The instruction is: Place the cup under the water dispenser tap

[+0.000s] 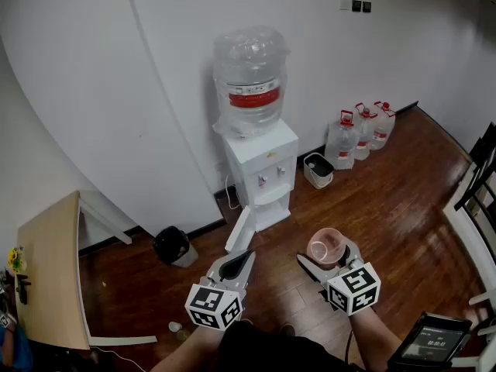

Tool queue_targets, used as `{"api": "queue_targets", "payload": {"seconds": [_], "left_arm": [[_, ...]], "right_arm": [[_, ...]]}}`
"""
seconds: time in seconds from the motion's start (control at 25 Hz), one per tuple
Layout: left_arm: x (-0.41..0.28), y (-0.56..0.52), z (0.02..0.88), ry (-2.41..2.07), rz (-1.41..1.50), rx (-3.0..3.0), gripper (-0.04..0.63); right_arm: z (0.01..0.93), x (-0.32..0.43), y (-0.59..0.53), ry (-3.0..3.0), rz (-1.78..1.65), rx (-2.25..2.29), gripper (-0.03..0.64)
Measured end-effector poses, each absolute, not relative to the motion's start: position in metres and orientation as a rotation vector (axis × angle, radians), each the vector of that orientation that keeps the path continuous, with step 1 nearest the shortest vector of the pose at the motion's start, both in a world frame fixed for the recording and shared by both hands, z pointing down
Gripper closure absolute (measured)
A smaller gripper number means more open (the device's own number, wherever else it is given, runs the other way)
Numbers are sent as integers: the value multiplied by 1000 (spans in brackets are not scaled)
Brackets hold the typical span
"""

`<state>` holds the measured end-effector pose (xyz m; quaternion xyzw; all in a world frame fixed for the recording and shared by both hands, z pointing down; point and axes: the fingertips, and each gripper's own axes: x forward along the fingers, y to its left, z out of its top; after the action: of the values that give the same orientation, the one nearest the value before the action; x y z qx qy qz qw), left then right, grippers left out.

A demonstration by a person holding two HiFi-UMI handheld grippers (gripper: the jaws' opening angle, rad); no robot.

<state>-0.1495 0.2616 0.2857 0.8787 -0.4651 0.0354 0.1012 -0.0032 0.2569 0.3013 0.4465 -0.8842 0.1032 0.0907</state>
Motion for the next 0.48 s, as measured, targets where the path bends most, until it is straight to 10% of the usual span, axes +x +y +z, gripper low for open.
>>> {"api": "queue_targets", "payload": {"seconds": [0.48], "left_arm": [[-133,217,317,-1328,120,2557,581]], "right_arm": [[320,12,196,-2641,325,1314,239]]}}
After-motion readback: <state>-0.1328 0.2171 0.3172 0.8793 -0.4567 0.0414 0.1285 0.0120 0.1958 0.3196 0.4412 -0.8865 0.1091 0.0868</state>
